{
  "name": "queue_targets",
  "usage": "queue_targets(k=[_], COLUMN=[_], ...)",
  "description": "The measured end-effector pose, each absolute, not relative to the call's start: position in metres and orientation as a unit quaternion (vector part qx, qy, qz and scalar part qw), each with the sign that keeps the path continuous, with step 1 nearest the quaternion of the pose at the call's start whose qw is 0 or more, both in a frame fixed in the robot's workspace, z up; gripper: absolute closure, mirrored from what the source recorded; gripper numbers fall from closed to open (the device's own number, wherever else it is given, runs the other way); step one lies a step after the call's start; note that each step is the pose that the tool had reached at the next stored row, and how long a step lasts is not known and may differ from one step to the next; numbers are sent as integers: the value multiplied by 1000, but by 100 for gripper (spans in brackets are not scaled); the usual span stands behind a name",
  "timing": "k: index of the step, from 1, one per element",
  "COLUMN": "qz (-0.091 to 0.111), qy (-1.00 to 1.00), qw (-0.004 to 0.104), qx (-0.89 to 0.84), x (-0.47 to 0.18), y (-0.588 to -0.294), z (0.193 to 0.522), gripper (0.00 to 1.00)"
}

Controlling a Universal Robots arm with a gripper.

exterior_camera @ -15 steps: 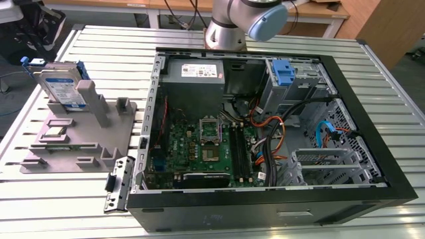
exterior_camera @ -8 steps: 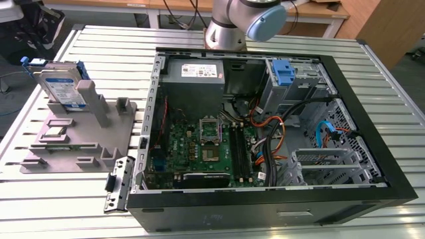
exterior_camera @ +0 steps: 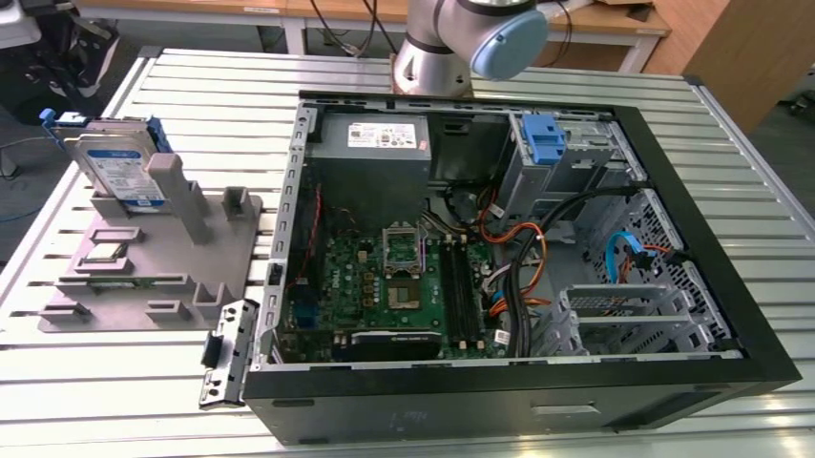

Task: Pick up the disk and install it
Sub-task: 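Reach for the disk, then pick up the disk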

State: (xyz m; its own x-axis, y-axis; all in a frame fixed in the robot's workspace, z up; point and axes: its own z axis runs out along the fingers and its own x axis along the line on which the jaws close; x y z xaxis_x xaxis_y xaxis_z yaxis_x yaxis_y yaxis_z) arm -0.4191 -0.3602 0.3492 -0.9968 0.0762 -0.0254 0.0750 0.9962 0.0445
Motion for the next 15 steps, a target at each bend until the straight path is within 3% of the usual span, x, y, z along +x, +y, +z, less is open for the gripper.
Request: queue_targets(k=[15], qz=[22], qy=[999], qw=[13], qx=[38], x=[-422], y=[-359], z=[343], gripper=[90])
